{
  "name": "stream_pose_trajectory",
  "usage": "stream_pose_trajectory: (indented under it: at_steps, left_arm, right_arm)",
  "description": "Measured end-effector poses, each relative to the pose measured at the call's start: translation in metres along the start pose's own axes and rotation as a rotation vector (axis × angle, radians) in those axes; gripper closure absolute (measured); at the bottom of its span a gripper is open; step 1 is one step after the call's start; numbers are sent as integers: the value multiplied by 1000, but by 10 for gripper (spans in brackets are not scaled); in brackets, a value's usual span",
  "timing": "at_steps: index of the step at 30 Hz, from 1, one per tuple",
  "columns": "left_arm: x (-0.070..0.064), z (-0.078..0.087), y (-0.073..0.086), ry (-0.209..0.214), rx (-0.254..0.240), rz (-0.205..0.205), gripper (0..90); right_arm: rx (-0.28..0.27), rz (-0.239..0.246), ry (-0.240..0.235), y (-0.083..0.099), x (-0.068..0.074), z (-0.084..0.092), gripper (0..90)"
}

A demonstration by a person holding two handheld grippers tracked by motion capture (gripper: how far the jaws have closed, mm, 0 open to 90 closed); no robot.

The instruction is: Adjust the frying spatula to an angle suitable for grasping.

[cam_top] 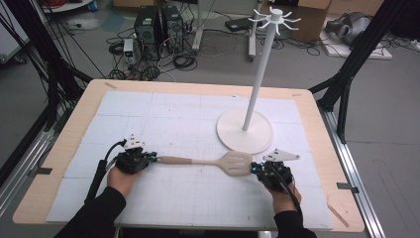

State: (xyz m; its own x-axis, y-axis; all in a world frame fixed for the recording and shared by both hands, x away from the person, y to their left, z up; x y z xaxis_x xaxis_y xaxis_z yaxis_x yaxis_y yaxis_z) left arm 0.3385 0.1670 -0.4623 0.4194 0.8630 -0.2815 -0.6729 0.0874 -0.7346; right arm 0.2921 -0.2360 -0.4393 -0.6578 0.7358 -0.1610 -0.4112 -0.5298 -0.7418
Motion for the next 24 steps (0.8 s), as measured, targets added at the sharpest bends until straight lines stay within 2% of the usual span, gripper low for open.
stream_pose_trajectory:
  at_steps: [5,8,9,11,13,16,18,20,21,22,24]
  left_arm:
    - [-10,-5,-2,19,-6,-4,897]
    - [-10,-8,-3,23,-5,-1,896]
    - [-10,-8,-3,29,-12,12,896]
    - [-10,-9,-3,17,-16,3,894]
    - [-8,-9,-3,5,-13,1,870]
    - [-4,-10,-3,-11,-2,0,865]
    - [-3,-11,-2,-6,-2,4,868]
    - [-4,-12,-2,-8,-3,1,872]
    - [-4,-12,-2,-8,-3,1,875]
    - [-5,-14,-3,-2,-8,16,879]
    - [-6,-15,-3,7,-5,21,887]
  right_arm:
    - [-3,-33,2,9,-4,10,893]
    - [-5,-25,-2,12,-4,13,893]
    - [-7,-20,-4,12,-5,13,892]
    - [-10,-2,23,12,-8,15,892]
    - [-25,-35,47,13,-14,18,892]
    - [4,-46,65,19,-20,15,892]
    - [32,-35,50,21,-18,10,892]
    - [32,-15,37,17,-13,9,892]
    - [32,-15,37,17,-13,9,892]
    - [44,5,48,15,-9,8,893]
    - [38,-20,34,16,-9,9,893]
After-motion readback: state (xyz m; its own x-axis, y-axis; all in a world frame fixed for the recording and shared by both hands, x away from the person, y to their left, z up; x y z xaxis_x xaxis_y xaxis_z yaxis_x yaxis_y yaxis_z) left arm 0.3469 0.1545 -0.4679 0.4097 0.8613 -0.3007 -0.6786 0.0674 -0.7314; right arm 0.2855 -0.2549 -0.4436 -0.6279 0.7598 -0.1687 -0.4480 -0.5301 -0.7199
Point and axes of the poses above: each handheld gripper's, and its own axes: z roughly backward along the jaws, y roughly out of its underside, x roughly to its left, the point moved 3 cm from there along -z, roughly forward along the jaws, and after that the axes turned 14 degrees about z, right-handed, at the moved point
